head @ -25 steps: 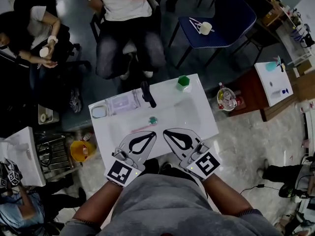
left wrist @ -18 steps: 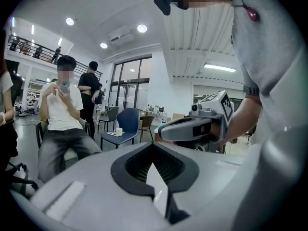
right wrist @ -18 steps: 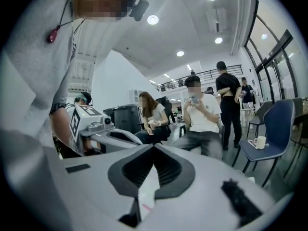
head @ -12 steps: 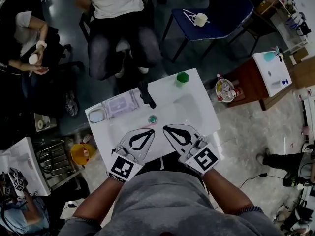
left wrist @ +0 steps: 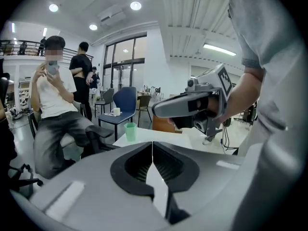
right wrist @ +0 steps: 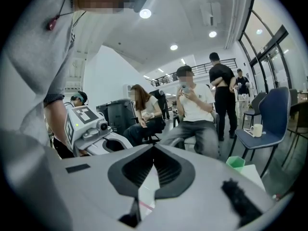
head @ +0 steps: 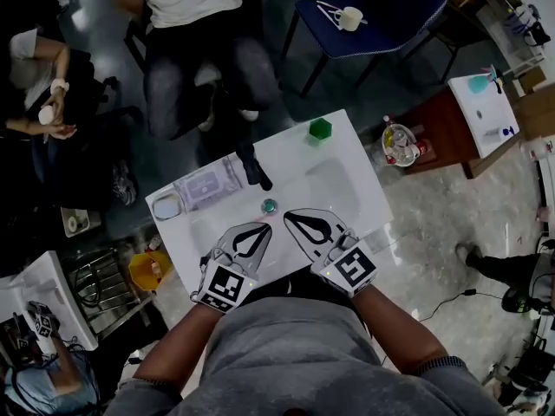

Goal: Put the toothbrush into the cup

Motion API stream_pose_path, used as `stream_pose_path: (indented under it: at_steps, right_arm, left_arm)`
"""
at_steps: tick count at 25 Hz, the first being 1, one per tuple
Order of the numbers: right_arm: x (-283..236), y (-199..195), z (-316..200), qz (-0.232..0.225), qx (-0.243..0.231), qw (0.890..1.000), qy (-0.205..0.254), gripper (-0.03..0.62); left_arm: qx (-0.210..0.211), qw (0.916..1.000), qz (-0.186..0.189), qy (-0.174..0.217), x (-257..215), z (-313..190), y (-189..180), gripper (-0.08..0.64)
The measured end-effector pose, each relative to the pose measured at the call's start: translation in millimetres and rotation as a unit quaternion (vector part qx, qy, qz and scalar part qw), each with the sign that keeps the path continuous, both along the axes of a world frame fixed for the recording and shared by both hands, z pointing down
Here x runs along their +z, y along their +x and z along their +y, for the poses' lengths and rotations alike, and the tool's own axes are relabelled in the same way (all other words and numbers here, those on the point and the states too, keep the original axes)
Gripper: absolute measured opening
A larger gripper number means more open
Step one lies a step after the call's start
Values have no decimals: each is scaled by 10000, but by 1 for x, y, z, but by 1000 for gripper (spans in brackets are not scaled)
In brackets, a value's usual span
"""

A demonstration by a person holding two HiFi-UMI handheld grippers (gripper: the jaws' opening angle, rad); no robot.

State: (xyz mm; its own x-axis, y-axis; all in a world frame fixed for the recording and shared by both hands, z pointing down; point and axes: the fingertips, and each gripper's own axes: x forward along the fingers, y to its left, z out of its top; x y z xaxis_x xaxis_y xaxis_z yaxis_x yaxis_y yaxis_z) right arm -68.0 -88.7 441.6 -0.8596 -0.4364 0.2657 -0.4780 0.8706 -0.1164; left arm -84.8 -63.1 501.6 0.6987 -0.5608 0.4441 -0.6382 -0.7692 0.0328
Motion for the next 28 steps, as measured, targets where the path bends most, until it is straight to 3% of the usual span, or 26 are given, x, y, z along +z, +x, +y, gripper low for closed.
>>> stream_pose_path:
  at_steps: [7,15,28]
  right_arm:
    - [36,3,-5,82,129,9996,-233,14]
    - [67,7,-4,190,183,9986,-463,14]
    - [118,3,-7,377,142,9970,-660,14]
  left_arm:
    - [352,9960,-616,-552,56,6,2,48]
    - [849,9819,-1376,-985,118,7,7,86]
    - [1138,9590,-1990,-1664,193,3,2,123]
